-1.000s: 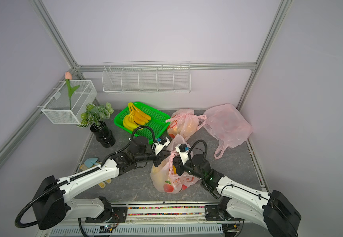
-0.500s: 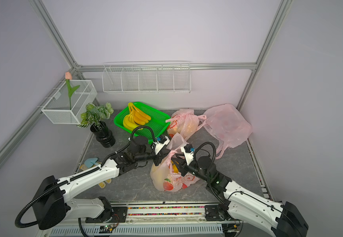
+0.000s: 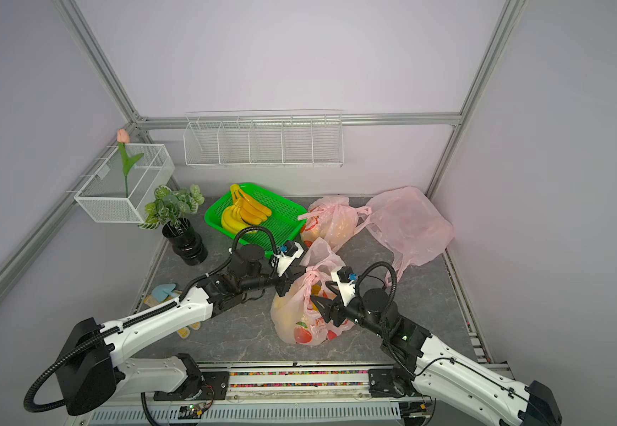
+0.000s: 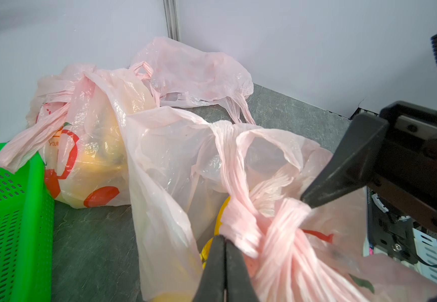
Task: Place the banana into a plastic bag & tie a knot
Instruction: Tie the plastic bag at the center of the board.
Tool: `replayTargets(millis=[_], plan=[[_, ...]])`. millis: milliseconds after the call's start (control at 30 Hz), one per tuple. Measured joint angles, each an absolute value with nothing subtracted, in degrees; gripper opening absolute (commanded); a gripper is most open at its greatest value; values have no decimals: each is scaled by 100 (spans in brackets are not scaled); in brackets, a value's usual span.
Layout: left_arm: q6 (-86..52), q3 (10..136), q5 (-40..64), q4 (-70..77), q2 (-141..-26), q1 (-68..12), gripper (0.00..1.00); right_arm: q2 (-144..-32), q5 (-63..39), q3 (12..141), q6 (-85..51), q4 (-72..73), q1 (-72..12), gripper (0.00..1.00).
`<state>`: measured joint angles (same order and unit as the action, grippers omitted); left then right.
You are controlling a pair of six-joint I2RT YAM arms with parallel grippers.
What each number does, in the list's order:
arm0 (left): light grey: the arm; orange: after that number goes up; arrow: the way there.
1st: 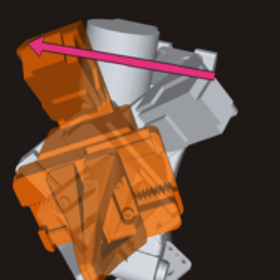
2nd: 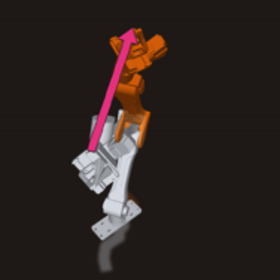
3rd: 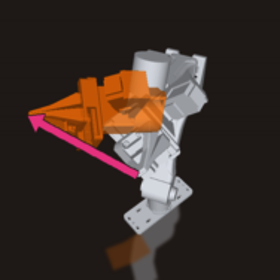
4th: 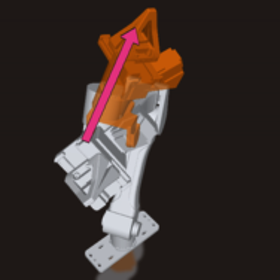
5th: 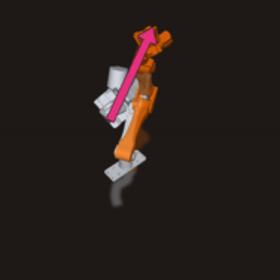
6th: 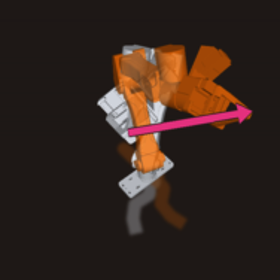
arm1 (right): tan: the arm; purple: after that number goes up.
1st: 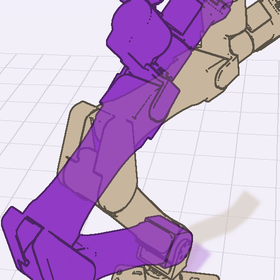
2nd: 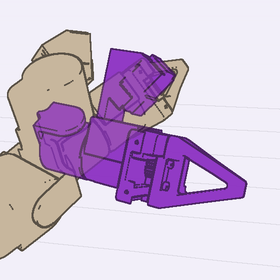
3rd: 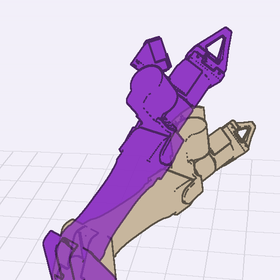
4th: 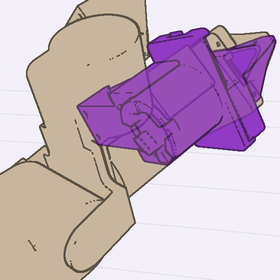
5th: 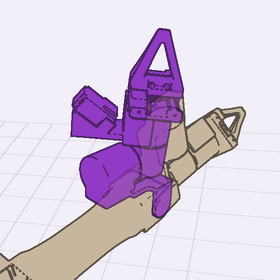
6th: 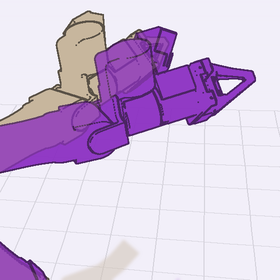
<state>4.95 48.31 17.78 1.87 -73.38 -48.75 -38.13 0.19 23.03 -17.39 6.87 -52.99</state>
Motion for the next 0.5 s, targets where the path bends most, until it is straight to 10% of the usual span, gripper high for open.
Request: replayTargets(millis=[500], plan=[[491, 4794, 1785, 231, -7336, -4875, 0, -4703, 36, 2556, -1872, 978, -5485, 48]])
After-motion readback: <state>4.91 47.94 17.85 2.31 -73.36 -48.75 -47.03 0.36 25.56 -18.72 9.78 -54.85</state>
